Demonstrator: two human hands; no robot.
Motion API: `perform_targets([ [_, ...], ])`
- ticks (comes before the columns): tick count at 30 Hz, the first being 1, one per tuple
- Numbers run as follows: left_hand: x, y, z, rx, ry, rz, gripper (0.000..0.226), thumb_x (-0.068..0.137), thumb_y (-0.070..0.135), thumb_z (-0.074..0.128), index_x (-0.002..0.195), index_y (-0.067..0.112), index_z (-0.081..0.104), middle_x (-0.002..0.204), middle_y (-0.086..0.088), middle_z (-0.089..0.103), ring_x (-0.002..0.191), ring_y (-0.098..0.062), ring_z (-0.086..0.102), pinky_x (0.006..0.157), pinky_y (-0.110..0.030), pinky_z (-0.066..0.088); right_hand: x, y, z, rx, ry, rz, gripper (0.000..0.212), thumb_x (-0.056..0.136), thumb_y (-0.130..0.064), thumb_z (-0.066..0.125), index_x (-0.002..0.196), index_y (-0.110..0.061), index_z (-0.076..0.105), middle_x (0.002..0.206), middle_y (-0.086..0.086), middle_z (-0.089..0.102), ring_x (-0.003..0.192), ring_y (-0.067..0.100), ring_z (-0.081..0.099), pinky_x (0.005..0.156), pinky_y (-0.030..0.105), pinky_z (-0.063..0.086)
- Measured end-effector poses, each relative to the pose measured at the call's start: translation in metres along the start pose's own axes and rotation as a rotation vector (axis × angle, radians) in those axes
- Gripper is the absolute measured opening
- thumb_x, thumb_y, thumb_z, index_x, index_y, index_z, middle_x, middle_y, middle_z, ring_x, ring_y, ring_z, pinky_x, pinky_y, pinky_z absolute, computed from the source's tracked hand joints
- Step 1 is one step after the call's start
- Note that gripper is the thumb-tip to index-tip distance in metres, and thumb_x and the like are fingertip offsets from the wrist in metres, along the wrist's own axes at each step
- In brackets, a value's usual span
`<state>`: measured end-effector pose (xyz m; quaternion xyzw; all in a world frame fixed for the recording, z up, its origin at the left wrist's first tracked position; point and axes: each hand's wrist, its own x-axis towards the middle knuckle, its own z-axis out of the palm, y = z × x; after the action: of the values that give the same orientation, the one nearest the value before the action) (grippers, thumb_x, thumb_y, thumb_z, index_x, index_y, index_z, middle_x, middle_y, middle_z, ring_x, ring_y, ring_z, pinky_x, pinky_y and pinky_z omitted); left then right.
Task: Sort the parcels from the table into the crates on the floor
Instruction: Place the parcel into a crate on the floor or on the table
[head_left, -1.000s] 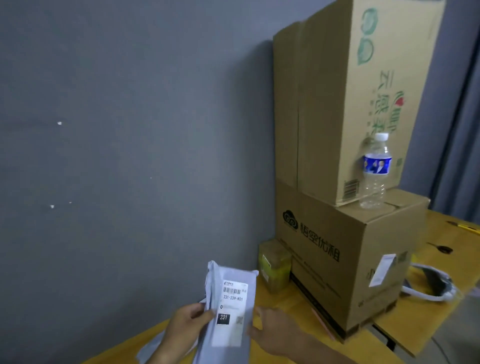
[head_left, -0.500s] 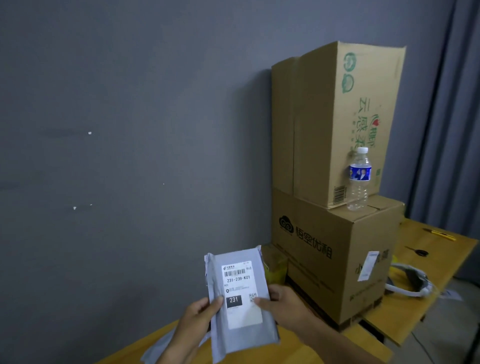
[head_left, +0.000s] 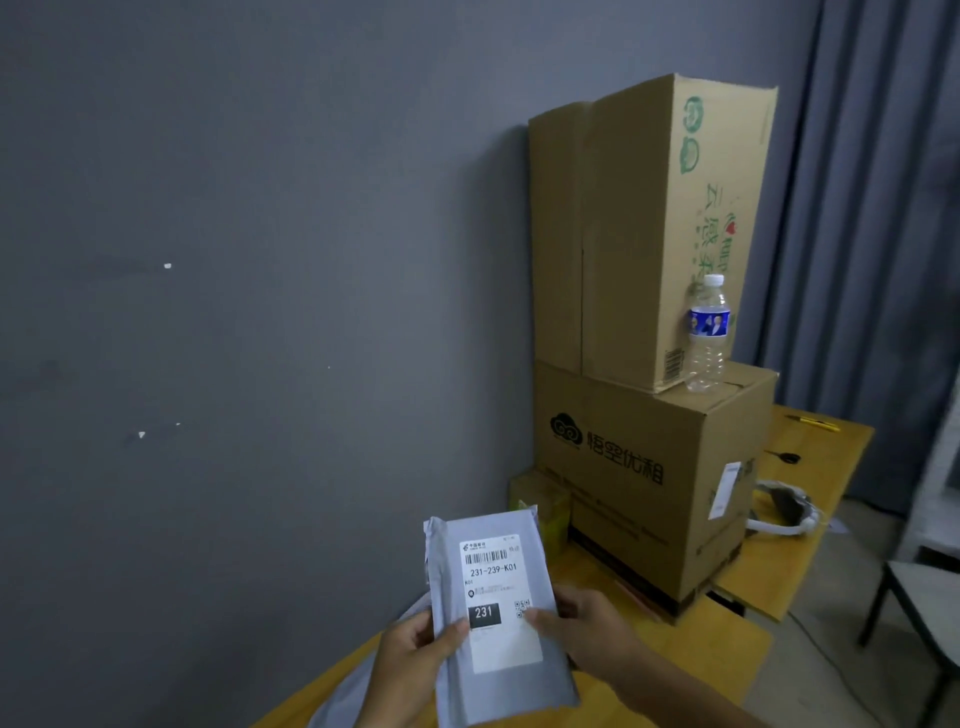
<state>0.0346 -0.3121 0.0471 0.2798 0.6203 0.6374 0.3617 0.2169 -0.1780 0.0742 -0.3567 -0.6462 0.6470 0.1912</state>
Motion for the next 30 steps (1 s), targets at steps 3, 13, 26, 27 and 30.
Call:
perform_targets([
  [3,0.003,-0.013,0.017,0.009,-0.058,-0.025,0.045,0.049,0.035,0.088,0.088,0.014,0.083,0.097,-0.016,0.077,0.095,-0.030,0.074,0.091,-0.039,0.054,-0.013,0.015,-0.014,0.016,0.084,0.011,0.021,0.094,-0.017,0.071,0.115,-0.014,0.073,0.105,-0.002,0.079,0.092,0.013,0.076,0.069,0.023,0.058],
  [13,-0.021,-0.029,0.162,0.161,-0.298,-0.078,0.012,0.086,0.014,0.076,0.097,0.010,0.077,0.096,-0.004,0.079,0.092,-0.022,0.073,0.078,-0.034,0.056,-0.101,0.061,-0.135,-0.065,0.371,0.073,0.012,0.093,-0.026,0.074,0.102,-0.020,0.075,0.100,-0.003,0.079,0.087,0.013,0.075,0.081,0.036,0.062],
  [26,-0.138,-0.056,0.411,0.255,-0.547,-0.067,0.015,0.089,0.015,0.075,0.102,0.009,0.075,0.097,-0.001,0.077,0.085,-0.014,0.072,0.063,-0.021,0.055,-0.298,0.139,-0.315,0.042,0.695,0.137,0.020,0.092,-0.031,0.074,0.110,-0.023,0.072,0.101,-0.008,0.078,0.091,0.011,0.075,0.075,0.035,0.063],
  [27,-0.148,-0.059,0.425,0.258,-0.552,-0.073,0.016,0.088,0.015,0.075,0.103,0.009,0.075,0.098,-0.001,0.077,0.086,-0.015,0.072,0.065,-0.022,0.056,-0.312,0.145,-0.326,0.050,0.699,0.149,0.017,0.092,-0.031,0.074,0.108,-0.025,0.071,0.101,-0.008,0.078,0.092,0.012,0.075,0.080,0.039,0.063],
  [30,-0.170,-0.073,0.460,0.285,-0.568,-0.093,0.016,0.088,0.016,0.076,0.103,0.010,0.075,0.097,0.000,0.077,0.091,-0.020,0.073,0.078,-0.035,0.060,-0.346,0.162,-0.350,0.076,0.719,0.163,0.017,0.093,-0.030,0.073,0.109,-0.025,0.071,0.106,-0.007,0.077,0.098,0.014,0.074,0.089,0.044,0.061],
])
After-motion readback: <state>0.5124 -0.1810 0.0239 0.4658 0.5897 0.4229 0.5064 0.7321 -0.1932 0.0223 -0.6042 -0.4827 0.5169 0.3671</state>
